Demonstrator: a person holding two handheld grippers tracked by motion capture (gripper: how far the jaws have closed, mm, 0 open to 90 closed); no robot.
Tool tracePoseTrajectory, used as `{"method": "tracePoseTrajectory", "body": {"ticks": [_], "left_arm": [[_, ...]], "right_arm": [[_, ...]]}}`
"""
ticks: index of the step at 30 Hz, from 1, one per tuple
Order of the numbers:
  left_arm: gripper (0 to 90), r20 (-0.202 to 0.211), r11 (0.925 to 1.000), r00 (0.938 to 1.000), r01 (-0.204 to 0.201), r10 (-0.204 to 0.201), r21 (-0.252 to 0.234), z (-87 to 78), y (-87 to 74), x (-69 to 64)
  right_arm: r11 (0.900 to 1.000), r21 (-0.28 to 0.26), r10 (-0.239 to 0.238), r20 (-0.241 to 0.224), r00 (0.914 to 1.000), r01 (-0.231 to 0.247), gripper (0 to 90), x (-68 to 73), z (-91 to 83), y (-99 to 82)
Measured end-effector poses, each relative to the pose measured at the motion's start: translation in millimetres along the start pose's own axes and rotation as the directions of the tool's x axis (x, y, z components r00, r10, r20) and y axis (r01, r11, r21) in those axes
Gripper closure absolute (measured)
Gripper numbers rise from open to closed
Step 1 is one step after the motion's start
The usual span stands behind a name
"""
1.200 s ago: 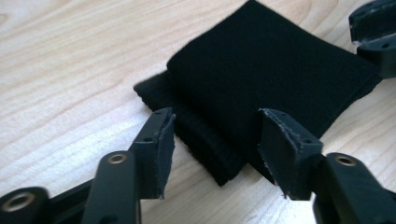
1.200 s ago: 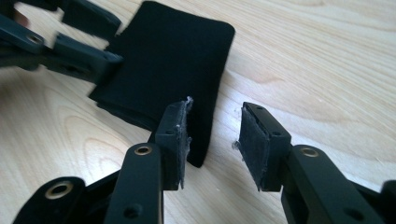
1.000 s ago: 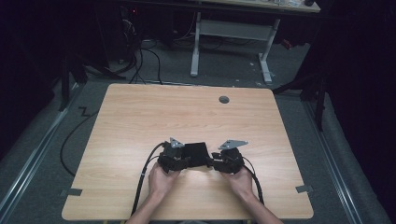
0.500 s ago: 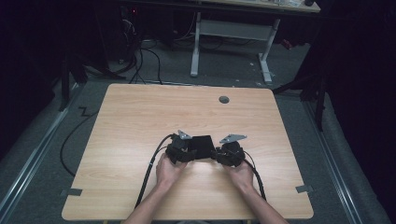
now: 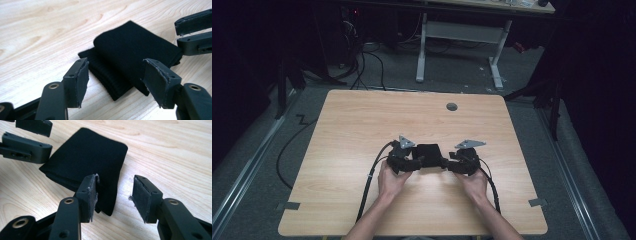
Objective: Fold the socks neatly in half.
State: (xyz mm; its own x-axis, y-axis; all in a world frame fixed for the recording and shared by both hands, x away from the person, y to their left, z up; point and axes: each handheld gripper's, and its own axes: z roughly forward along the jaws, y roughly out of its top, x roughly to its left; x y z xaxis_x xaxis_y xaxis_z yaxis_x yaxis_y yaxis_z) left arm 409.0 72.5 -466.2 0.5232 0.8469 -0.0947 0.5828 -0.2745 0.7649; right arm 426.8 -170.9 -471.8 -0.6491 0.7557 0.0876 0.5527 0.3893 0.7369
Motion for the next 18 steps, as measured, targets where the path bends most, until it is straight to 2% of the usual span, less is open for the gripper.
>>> {"method": "tracePoseTrajectory", "body": {"ticks": [5,10,18], "left_arm": [[37.3,-0.007,0.9992,1.0000,-0.006,0.006,-0.038,-12.9,1.8,5.2],[37.5,-0.024,0.9977,0.9997,0.008,-0.010,-0.067,-25.0,1.1,14.5],[38.6,-0.046,0.9944,0.9984,0.029,-0.034,-0.102,-43.9,-2.3,28.7]], "right_arm": [[0.9995,-0.027,0.017,0.001,0.9999,-0.017,53.7,-4.7,-11.4,-0.1],[0.9983,-0.052,0.030,0.028,0.9992,-0.028,54.1,-10.8,-21.7,-2.0],[0.9958,-0.079,0.050,0.037,0.9981,-0.047,52.3,-21.8,-36.6,-4.3]]}}
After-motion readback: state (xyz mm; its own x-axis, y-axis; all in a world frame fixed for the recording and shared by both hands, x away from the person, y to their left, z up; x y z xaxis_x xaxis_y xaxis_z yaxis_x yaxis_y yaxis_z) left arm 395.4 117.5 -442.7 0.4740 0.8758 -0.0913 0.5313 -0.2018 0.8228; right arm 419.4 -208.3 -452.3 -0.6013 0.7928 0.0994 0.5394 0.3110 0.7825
